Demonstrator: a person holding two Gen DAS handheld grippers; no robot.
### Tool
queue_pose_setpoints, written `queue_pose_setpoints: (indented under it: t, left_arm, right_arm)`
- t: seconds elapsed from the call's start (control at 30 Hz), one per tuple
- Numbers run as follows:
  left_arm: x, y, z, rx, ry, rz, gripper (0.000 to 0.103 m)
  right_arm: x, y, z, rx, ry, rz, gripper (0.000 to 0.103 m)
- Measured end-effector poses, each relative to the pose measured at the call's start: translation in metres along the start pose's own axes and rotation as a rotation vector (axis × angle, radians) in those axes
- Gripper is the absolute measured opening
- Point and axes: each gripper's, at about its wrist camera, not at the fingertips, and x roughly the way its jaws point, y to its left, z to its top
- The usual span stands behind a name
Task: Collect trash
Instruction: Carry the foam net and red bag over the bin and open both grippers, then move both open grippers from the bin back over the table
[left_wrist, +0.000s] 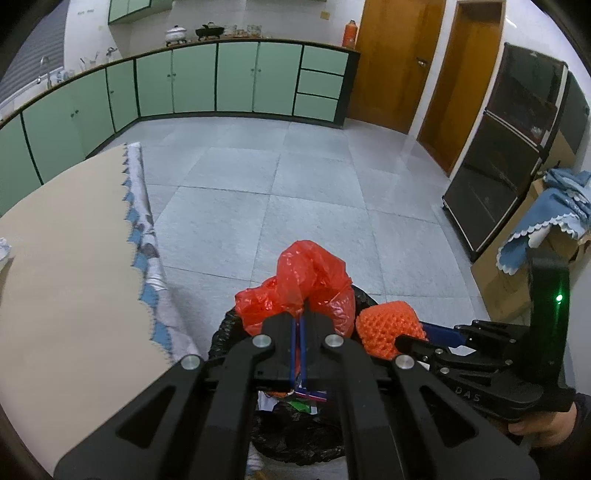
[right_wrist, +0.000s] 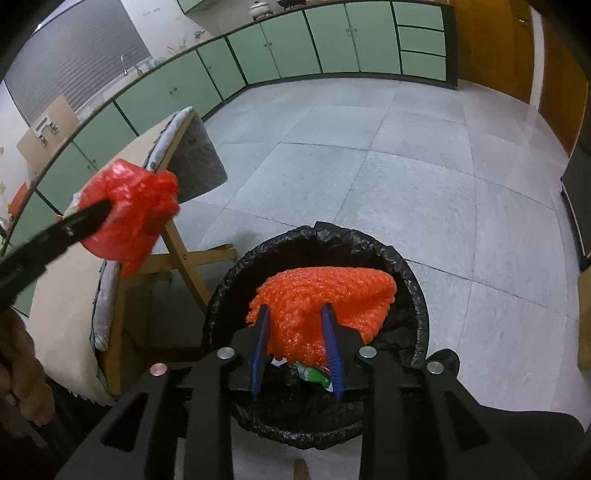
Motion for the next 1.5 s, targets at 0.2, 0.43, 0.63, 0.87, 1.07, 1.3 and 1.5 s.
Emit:
queue_pose_setpoints:
  t: [0.2, 0.43, 0.63, 0.87, 1.07, 1.3, 1.5]
  left_arm:
    - [0.004, -0.003, -0.001, -0.002, 0.006, 0.009, 0.000]
    - [-0.003, -0.001, -0.002, -0.005, -0.008, 0.017, 0.000]
    - [-0.012, 0.005, -0.003, -0.017, -0.029, 0.030, 0.000]
    - [-0.024, 0.013, -0.005, -0.040, -0.055, 0.033, 0.000]
    - [-0.018, 0.012, -0.009, -0.043, -0.028, 0.003, 0.003]
    - [0.000, -0.001, -0.014, -0.016, 0.012, 0.012, 0.036]
    - [0.006, -0.001, -0.013, -0.014, 0.018, 0.034, 0.047]
  right_arm:
    - [0.007, -0.006, -0.004, 0.004, 0.049, 0.004, 0.053]
    - [0.003, -0.004, -0.004, -0.002, 0.044, 0.026, 0.053]
    - [-0.005, 0.008, -0.003, -0.039, 0.055, 0.038, 0.053]
    - [-0.021, 0.017, -0.001, -0.078, 0.069, 0.021, 0.054]
    - [-0.043, 0.007, 0.010, -0.023, -0.036, -0.016, 0.054]
    - [-0.055, 0.000, 0.014, 0.017, -0.096, -0.006, 0.056]
    - [-0.055, -0.013, 0.013, 0.047, -0.111, 0.005, 0.057]
